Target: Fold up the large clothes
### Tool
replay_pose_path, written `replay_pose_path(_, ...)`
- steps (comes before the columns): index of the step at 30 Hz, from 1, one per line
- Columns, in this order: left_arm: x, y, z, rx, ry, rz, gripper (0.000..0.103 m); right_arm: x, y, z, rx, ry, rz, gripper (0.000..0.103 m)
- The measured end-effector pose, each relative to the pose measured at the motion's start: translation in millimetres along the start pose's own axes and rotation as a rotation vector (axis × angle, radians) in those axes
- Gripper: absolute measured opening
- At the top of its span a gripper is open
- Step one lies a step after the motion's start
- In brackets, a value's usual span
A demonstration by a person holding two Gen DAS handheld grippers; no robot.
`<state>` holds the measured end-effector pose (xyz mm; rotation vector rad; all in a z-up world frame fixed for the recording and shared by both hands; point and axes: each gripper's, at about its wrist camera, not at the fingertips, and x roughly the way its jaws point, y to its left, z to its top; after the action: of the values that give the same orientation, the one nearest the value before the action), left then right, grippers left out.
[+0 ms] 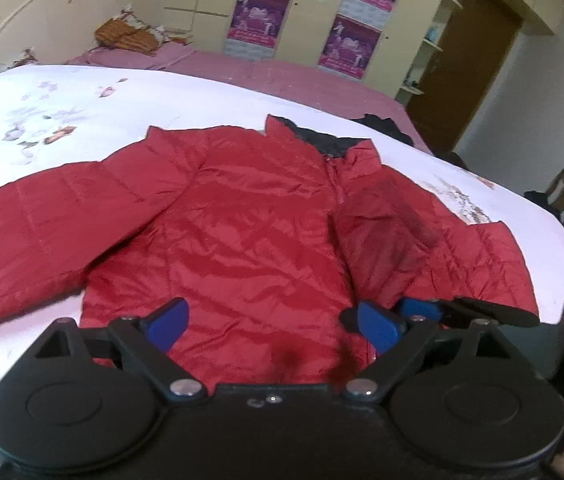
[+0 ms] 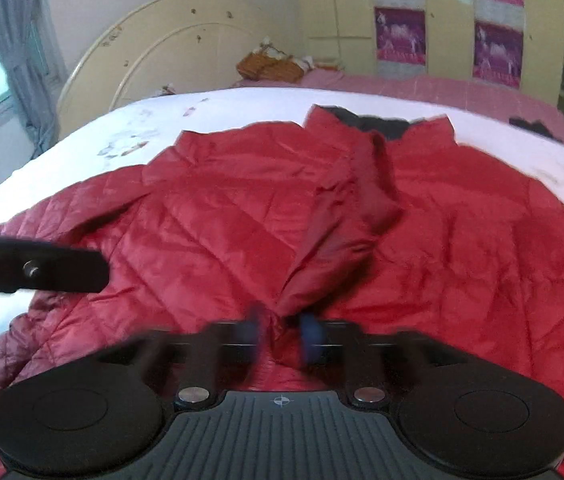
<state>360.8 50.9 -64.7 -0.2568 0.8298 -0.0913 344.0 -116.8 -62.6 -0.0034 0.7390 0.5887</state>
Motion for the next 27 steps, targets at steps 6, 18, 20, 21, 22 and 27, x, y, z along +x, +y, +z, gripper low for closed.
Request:
replay_pose_path(6, 16.0, -10.7, 7.3, 0.036, 0.003, -0.083, 0.090, -10.6, -0.9, -0.9, 0.035, -0.059, -0.008, 0.055)
replay_pose_path(18, 77.4, -6.1, 16.2, 0.026, 0.094, -0.118, 0.037, -111.7, -96.0, -19.5, 0.391, -0.277, -0.406, 0.031)
replay_pose_path(20, 85.8, -4.7, 17.8, 0.026, 0.090, -0.119, 0.016, -122.7, -114.0, -26.7, 0.463, -0.282, -0.490, 0.031)
replay_pose_path(21, 83.3, -3.5, 19.0, 0.021, 0.062, -0.110, 0.016, -127.0, -122.7, -30.8, 0.491, -0.274, -0.515, 0.031)
replay_pose_path(22, 78.3, -3.2, 21.9, 0.031, 0.028, -0.104, 0.016, -128.1, -129.9, -33.3, 0.516, -0.257, -0.533, 0.031)
replay_pose_path(27, 49.8, 17.9, 40.2, 0.020, -0.100, -0.050, 0.016, -128.1, -149.6, -41.4, 0.589, -0.213, -0.528, 0.031)
